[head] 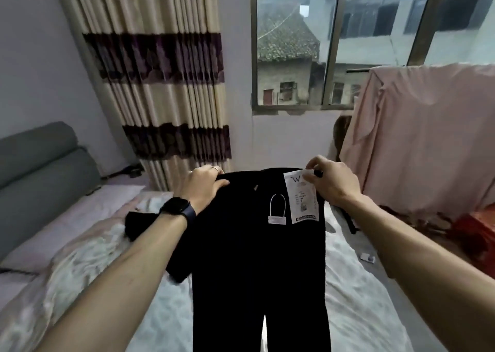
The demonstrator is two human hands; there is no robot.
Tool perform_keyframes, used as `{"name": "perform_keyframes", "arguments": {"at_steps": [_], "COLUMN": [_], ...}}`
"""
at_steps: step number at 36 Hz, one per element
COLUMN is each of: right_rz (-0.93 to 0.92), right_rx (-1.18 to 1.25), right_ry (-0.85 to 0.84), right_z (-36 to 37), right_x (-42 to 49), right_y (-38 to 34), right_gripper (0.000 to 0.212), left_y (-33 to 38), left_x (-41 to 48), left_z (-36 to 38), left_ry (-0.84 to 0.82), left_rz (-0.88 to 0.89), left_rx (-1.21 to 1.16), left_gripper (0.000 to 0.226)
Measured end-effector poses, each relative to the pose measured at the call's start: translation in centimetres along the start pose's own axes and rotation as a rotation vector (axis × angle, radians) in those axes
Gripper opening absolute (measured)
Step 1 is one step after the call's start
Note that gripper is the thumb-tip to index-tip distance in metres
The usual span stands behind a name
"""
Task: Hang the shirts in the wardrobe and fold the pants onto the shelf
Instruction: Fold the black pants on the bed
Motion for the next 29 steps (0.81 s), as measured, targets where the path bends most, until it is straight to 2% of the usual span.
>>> {"name": "perform_keyframes", "arguments": {"at_steps": [6,9,12,14,17,22,25,29], "right_rz": [0.110,0.152,0.201,0.238,0.243,0.414,0.570,0.780], "right_rx": [-0.023,-0.007,0.055,0.158,0.230,0.298,0.308,0.267], "right_ry": [-0.118,-0.105,-0.077,-0.129,-0.298,-0.410,-0.485,-0.630], "right_z": [13.0,17.7,22.0,25.6,31.6,39.5,43.4,46.5], "right_x": [2.2,3.6,5.9,7.0,6.6,-1.7,-10.7,-24.5], "right_y": [4.1,5.4,7.4,8.8,10.5,17.8,23.2,28.5], "right_gripper": [0.013,0.010,0.007,0.026,0.055,0.052,0.050,0.052], "left_y": [-5.5,-6.6,-8.5,-9.6,-10.7,-10.4,-8.5,-4.5], "left_x": [1.8,3.8,6.6,7.8,8.2,2.0,-5.7,-18.3], "left_z": [12.4,17.0,21.9,25.1,30.5,43.0,50.0,55.7], "left_ry": [-0.107,-0.109,-0.149,-0.191,-0.263,-0.523,-0.690,-0.879], "left_rz": [-0.007,0.010,-0.077,-0.115,-0.140,-0.164,-0.174,-0.225], "left_rx": [0.204,0.265,0.236,0.239,0.281,0.185,0.115,-0.045], "left_gripper": [0.030,0.027,0.026,0.030,0.053,0.057,0.057,0.055]}}
Point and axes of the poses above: each hand's wrist, its own x-axis towards the middle knuckle, its own z-axis out of the palm, y = z × x, the point moved 10 cm from there along x, towards the middle knuckle, and after that the axes turned 6 degrees about -y, right-handed, at the moved point
